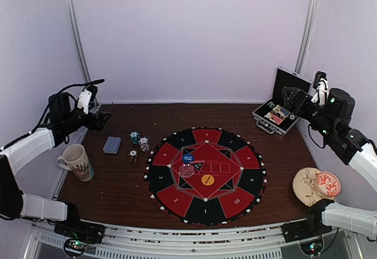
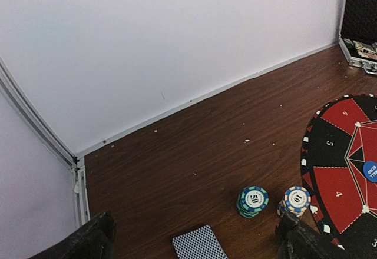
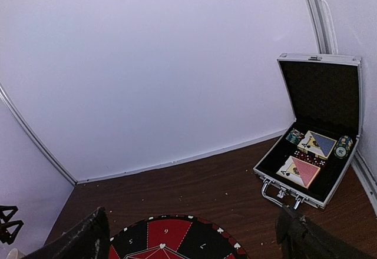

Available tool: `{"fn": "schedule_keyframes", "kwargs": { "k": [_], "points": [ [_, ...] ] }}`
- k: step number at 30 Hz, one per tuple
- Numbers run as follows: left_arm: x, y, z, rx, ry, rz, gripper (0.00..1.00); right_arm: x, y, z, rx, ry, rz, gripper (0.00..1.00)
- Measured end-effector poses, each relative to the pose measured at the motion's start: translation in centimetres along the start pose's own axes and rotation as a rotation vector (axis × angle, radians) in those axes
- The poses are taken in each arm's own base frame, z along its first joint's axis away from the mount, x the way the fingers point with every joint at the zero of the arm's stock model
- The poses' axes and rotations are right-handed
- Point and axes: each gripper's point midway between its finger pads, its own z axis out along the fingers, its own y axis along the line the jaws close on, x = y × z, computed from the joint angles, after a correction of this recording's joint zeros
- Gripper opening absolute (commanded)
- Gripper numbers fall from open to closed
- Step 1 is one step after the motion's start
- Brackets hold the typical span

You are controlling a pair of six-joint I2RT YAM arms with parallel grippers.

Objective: Distribute texas hold em gaming equipment
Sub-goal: Move the dealer button to position 10.

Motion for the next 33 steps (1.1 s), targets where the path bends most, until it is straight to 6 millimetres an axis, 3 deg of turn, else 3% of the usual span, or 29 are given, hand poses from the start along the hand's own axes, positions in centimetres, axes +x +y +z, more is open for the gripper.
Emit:
{"fn": "schedule_keyframes", "kwargs": {
  "k": [8, 14, 19, 27, 33],
  "points": [
    [1.7, -1.8, 0.5, 0.044, -0.028, -0.031, 0.98, 2.6, 1.0, 0.9, -0.083, 0.097, 0.104, 1.00],
    [1.2, -2.3, 0.7, 0.066, -0.071, -0.045, 0.98, 6.5, 2.6, 3.5, -0.093, 0.247, 0.093, 1.00],
    [1.1, -2.5, 1.4, 0.086, -0.092, -0.059, 0.98, 12.6, 6.3, 6.4, -0.067, 0.437, -0.030, 1.00],
    [3.4, -2.7, 3.3, 0.112, -0.041, -0.103, 0.98, 21.6, 13.0, 9.8, -0.017, 0.631, -0.339, 1.00],
    [3.6, -2.7, 3.6, 0.112, -0.040, -0.111, 0.98, 28.7, 15.5, 10.0, -0.076, 0.764, -0.463, 1.00]
  ]
}}
